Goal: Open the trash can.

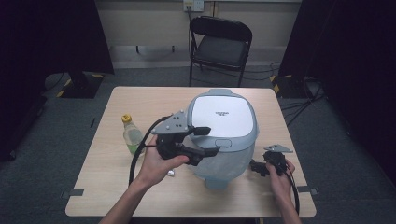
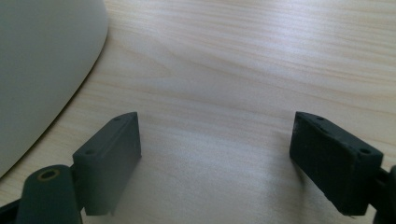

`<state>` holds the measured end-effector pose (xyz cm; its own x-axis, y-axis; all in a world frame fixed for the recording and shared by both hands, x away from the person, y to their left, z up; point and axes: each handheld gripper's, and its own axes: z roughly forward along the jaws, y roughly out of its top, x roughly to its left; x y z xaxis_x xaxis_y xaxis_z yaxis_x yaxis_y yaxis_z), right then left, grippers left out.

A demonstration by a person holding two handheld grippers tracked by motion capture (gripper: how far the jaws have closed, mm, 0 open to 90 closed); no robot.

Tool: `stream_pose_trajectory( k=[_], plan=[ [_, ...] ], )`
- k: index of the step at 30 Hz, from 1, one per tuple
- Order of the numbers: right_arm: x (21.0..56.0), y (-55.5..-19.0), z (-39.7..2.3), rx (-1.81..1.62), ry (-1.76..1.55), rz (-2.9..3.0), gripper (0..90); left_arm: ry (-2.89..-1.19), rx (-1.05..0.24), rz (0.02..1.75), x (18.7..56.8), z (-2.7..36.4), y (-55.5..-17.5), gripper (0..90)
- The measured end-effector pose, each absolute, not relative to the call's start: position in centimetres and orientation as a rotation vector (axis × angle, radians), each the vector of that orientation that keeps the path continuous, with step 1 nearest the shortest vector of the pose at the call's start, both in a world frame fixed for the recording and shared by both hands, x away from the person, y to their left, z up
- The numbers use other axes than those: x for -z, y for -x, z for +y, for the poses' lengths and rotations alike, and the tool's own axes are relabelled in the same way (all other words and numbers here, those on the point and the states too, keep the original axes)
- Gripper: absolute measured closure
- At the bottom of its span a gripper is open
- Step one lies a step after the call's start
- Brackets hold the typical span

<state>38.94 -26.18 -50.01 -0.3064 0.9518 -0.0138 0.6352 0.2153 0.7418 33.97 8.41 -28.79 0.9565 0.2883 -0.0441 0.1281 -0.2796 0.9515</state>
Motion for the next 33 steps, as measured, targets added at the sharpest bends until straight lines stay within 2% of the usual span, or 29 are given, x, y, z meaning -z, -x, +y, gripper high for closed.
stream_pose_trajectory(
  k=[9, 12, 22, 26, 30, 33],
  plan=[
    [50.0, -38.9, -26.2, -0.888, -1.465, 2.026, 15.2, -1.850, -0.118, 0.267, 29.2, 7.3, -33.3, 35.2],
    [50.0, -38.9, -26.2, -0.887, -1.464, 2.026, 15.3, -1.843, -0.067, 0.258, 29.2, 7.1, -33.5, 35.4],
    [50.0, -39.0, -26.2, -0.890, -1.466, 2.028, 14.9, -1.899, -0.150, 0.223, 29.0, 5.7, -32.9, 37.4],
    [50.0, -39.0, -26.2, -0.890, -1.466, 2.028, 14.9, -1.911, -0.139, 0.221, 28.9, 5.6, -32.9, 38.0],
    [50.0, -39.0, -26.2, -0.889, -1.466, 2.028, 14.8, -1.916, -0.153, 0.216, 28.9, 5.7, -33.0, 43.5],
    [50.0, -39.0, -26.2, -0.889, -1.468, 2.028, 14.2, -1.920, -0.148, 0.217, 28.8, 5.8, -33.1, 44.2]
  ],
)
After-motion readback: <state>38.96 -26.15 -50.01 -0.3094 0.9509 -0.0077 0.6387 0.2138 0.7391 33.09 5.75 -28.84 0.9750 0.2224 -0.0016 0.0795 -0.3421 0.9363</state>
